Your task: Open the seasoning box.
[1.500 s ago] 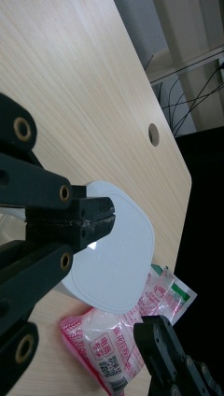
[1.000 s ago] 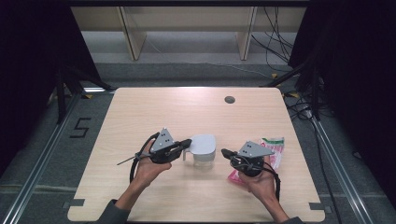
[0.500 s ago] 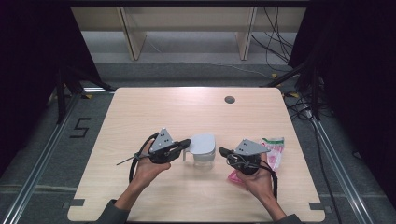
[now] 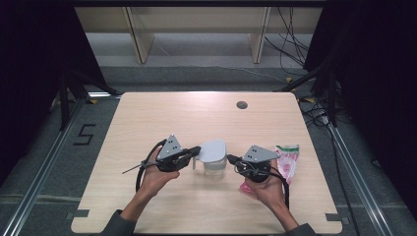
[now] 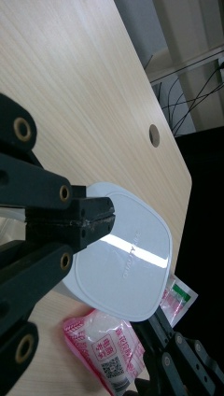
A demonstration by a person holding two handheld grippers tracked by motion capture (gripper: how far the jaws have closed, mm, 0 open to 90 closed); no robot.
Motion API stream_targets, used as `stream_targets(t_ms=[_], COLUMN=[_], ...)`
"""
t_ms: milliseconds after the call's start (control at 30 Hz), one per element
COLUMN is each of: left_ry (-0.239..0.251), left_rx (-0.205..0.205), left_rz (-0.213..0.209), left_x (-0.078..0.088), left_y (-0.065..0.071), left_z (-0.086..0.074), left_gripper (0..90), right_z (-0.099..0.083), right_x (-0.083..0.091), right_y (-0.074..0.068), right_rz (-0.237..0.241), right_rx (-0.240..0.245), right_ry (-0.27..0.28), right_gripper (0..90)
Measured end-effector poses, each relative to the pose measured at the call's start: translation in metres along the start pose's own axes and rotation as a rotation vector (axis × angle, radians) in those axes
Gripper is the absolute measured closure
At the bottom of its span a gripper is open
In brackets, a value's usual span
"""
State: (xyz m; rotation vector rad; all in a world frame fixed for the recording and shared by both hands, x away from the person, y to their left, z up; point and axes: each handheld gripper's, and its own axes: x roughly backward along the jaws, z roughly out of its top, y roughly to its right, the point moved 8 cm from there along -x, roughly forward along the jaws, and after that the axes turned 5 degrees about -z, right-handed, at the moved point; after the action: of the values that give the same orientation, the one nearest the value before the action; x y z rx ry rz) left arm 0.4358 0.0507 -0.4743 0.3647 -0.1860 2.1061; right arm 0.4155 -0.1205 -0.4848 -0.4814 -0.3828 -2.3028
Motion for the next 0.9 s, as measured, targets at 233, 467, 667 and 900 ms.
stream_targets(t_ms=[233, 467, 667, 900], left_ry=[0.004, 0.008, 0.011, -0.035], left_rx=[-0.003, 0.004, 0.036, 0.021], left_rz=[0.004, -0.001, -0.011, -0.023], left_x=[0.0, 0.0, 0.007, 0.026], left_y=[-0.001, -0.002, -0.005, -0.005], left_z=[0.0, -0.001, -0.002, -0.009], left_gripper=[89.2, 86.9, 66.5, 50.3], right_z=[0.004, 0.01, 0.014, 0.017], right_x=[0.0, -0.002, 0.0, -0.001], right_y=[-0.001, -0.004, -0.006, -0.009], right_rz=[-0.002, 0.001, 0.003, 0.012], right_rx=[0.016, 0.029, 0.024, 0.024], right_ry=[0.004, 0.014, 0.018, 0.024], right_gripper=[90.0, 90.0, 90.0, 90.0])
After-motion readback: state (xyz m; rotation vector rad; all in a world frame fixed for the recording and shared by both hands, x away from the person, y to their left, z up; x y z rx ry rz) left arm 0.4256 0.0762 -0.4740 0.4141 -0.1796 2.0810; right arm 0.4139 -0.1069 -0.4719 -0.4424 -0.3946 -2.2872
